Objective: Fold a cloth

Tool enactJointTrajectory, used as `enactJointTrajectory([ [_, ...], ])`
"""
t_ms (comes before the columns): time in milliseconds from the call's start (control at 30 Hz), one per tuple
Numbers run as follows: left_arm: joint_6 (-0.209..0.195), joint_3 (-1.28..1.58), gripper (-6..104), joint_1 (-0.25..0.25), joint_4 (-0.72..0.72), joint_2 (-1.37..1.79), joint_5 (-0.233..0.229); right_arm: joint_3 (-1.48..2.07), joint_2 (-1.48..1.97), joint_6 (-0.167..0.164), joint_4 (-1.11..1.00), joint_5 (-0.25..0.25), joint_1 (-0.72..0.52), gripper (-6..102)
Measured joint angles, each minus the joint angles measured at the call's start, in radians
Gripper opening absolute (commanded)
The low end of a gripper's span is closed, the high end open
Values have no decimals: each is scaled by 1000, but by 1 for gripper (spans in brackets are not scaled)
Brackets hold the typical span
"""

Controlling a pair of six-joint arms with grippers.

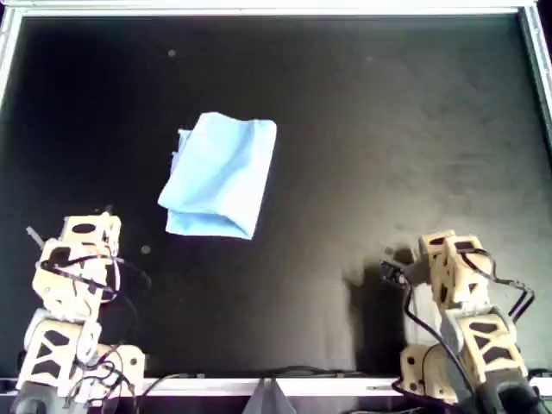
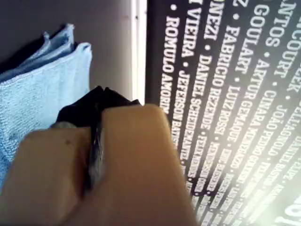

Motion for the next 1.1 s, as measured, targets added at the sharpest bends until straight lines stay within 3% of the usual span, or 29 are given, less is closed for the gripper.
enactJointTrajectory([
  [767, -2, 0, -1, 0, 0, 0, 3, 0, -9, 2, 0, -2, 0, 1],
  [1100, -2, 0, -1, 3, 0, 0, 3, 0, 302, 2, 0, -2, -9, 1],
])
